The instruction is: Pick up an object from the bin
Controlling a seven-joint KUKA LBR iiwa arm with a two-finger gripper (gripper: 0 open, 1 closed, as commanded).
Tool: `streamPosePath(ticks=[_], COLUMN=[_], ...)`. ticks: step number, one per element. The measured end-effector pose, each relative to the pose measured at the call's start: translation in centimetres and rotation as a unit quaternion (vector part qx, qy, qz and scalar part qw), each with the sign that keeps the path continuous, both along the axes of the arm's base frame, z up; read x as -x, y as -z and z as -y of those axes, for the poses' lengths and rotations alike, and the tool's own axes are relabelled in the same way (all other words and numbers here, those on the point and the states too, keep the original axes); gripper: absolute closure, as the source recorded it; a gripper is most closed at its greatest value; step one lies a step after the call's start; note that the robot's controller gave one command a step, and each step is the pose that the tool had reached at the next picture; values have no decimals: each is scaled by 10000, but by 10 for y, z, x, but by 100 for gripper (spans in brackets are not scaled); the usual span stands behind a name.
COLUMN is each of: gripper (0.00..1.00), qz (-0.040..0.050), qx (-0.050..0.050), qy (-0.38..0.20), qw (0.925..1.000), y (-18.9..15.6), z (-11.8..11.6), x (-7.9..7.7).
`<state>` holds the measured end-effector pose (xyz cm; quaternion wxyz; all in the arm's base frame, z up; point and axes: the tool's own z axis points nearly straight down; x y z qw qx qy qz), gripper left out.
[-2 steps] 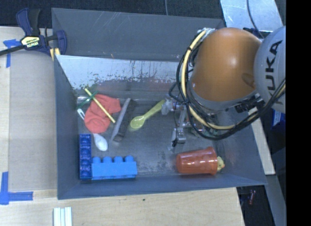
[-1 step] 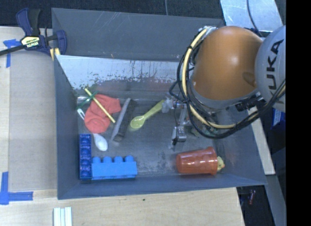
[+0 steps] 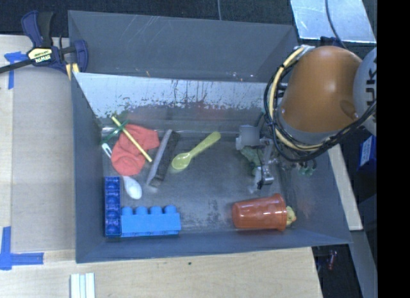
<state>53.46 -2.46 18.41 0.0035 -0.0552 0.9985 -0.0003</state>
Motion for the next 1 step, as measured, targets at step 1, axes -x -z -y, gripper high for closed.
streamPosePath(ticks=[1], gripper=[0], qz=[28], qx=[-5], qy=[-1212], qw=[9926], y=[23], z=[74], x=[35])
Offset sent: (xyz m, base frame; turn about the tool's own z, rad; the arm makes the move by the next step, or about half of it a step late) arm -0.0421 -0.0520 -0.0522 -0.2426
